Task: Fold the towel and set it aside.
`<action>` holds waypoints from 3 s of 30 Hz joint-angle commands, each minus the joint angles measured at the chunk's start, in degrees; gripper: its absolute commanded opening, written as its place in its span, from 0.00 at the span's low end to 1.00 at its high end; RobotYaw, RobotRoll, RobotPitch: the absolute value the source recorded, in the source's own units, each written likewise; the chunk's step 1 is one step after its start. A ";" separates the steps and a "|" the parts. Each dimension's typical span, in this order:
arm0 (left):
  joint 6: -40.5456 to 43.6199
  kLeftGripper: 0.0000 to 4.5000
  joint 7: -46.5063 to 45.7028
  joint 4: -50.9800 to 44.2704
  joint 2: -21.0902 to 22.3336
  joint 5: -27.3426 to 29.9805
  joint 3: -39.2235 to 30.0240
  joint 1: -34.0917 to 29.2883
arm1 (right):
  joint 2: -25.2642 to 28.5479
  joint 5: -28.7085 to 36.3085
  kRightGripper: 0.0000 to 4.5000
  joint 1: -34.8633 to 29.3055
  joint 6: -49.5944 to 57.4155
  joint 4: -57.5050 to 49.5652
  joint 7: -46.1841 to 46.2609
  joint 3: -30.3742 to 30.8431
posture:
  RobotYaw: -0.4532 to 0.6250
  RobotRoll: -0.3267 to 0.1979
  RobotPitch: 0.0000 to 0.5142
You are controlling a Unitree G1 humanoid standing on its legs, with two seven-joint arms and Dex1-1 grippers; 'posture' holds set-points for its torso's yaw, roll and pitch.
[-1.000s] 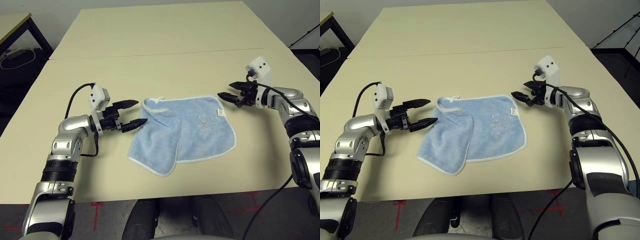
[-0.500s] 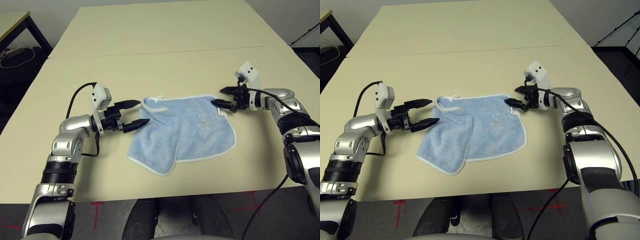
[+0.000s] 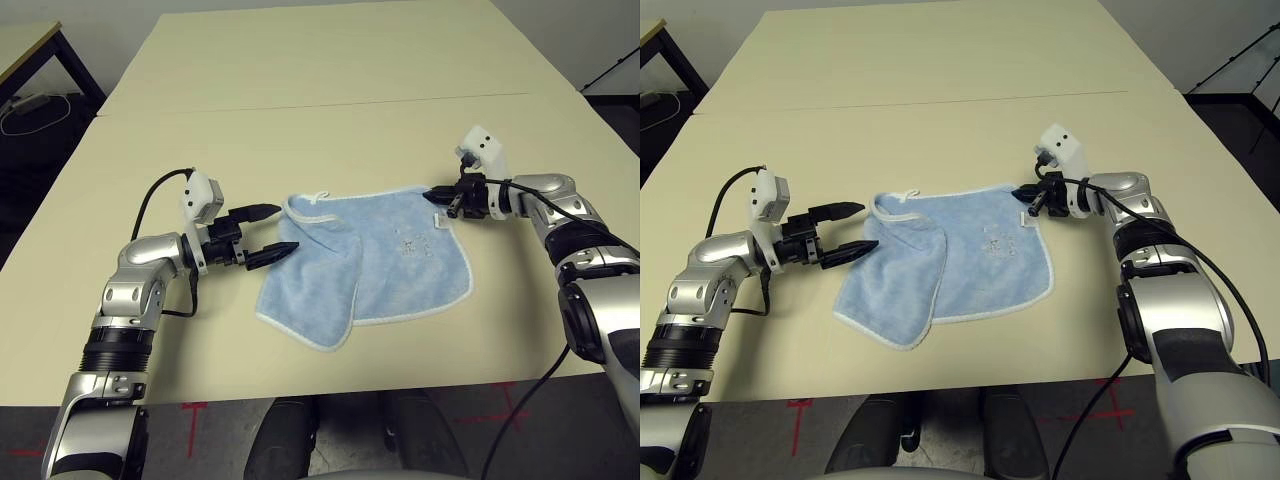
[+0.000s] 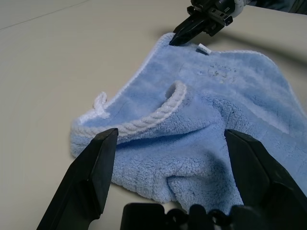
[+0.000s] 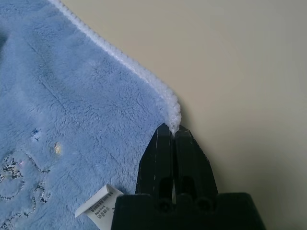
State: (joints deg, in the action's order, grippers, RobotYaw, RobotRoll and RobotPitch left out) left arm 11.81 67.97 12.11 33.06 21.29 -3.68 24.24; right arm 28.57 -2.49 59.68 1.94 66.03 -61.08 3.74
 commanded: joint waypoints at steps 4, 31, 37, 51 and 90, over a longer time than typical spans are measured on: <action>0.59 1.00 0.00 -0.06 0.23 0.27 0.62 -0.36 | -0.47 3.53 0.01 2.71 -8.53 -1.47 3.17 -4.55 | 0.51 0.62 0.31; -1.90 1.00 -3.20 9.85 -5.48 -2.24 3.60 6.90 | -7.45 20.15 0.01 23.88 -32.45 -11.11 9.93 -17.34 | 0.45 0.62 0.28; -1.84 1.00 -3.98 10.83 -6.40 -2.32 3.44 7.46 | -7.04 24.06 0.01 24.78 -29.13 -14.57 6.01 -17.85 | 0.45 0.62 0.28; -8.98 1.00 -11.33 22.69 -9.60 -5.88 2.67 14.52 | -3.34 26.28 0.01 17.98 -21.38 -22.22 2.31 -17.89 | 0.43 0.62 0.28; -3.36 0.00 -12.29 28.39 -12.91 -6.76 1.51 18.26 | -3.35 24.53 0.00 17.42 -20.17 -20.87 5.63 -17.81 | 0.43 0.62 0.28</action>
State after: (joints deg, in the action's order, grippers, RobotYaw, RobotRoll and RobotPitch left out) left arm 7.20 55.72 41.10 20.00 13.93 -1.59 42.13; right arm 24.40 22.53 77.66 -18.48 45.17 -56.21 -14.07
